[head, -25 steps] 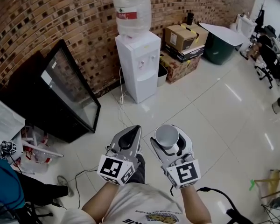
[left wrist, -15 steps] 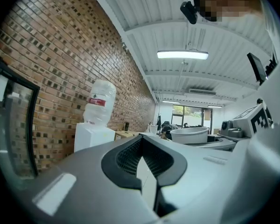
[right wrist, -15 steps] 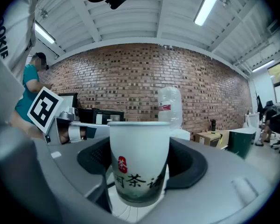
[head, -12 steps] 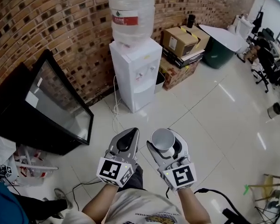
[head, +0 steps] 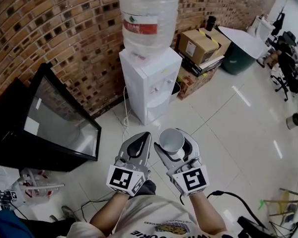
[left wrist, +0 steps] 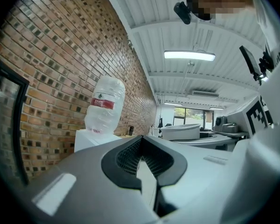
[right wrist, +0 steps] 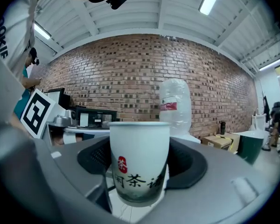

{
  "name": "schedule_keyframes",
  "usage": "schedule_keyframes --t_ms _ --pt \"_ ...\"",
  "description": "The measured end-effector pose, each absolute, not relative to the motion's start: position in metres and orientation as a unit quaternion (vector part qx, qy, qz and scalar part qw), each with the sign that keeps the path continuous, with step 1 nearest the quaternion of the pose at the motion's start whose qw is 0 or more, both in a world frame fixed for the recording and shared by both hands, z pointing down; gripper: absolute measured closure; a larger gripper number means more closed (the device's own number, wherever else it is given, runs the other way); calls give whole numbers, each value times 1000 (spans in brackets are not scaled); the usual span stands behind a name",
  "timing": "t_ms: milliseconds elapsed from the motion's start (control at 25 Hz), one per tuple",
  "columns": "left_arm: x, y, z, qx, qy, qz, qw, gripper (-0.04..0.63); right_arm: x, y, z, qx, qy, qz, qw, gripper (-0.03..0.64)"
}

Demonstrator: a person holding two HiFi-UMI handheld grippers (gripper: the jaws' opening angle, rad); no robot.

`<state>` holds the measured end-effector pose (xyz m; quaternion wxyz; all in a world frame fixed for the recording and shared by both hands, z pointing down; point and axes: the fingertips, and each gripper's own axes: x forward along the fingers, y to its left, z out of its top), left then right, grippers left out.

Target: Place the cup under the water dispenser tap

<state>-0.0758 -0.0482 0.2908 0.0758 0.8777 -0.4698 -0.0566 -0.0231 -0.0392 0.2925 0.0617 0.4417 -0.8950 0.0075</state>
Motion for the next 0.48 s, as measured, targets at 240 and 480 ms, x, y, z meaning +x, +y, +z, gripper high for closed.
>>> schedule_keyframes --t_ms 240,480 --pt "-79 -84 290 883 -461 -52 66 603 -33 -74 287 446 -894 -1 49 286" --pt "-75 -103 296 884 -459 -49 75 603 -31 -96 293 447 -894 1 47 286"
